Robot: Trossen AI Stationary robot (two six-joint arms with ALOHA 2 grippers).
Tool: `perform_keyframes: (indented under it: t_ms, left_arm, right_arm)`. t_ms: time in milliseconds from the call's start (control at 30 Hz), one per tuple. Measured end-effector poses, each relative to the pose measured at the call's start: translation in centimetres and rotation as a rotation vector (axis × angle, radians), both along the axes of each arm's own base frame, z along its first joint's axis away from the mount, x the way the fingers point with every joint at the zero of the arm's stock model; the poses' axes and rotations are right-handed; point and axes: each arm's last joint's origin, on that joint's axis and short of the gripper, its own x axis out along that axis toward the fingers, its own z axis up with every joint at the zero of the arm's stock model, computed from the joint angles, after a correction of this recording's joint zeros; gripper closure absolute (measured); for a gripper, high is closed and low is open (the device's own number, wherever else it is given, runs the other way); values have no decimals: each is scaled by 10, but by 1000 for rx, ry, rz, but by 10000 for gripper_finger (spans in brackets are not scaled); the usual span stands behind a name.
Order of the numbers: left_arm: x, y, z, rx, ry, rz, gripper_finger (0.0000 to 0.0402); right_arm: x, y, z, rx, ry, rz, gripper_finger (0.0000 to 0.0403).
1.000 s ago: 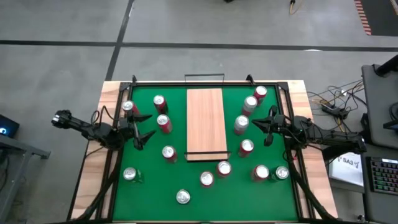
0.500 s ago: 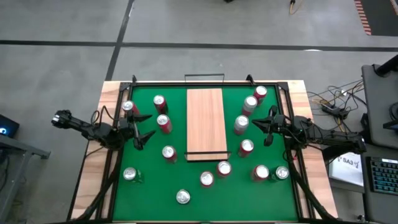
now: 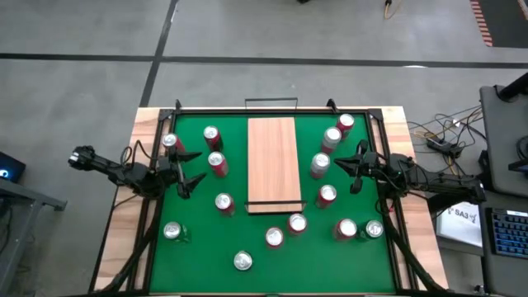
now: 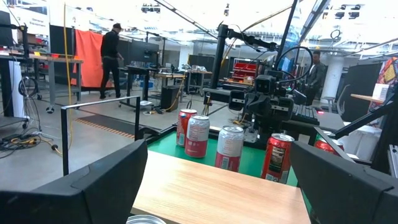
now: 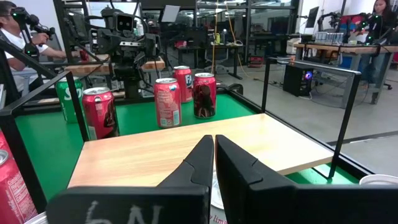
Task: Place canned beverage on shelf
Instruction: Put the white and pink soda can on the shelf
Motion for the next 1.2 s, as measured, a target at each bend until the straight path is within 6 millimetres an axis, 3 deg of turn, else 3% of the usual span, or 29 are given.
perform_keyframes:
  t_ms: [833, 900, 1033, 1200]
  left_arm:
    - [0, 0, 0, 30, 10, 3, 25]
    - [0, 0, 1, 49, 11, 7, 25]
    - [-3, 1, 12, -109, -150, -32, 25]
    - [-7, -2, 27, -67, -307, -172, 25]
  right_arm:
    - [0, 0, 1, -49, 5, -6, 394]
    - [0, -1, 6, -29, -61, -19, 394]
    - [-3, -1, 25, 93, -288, -21, 394]
    - [-3, -1, 37, 127, -310, -17, 394]
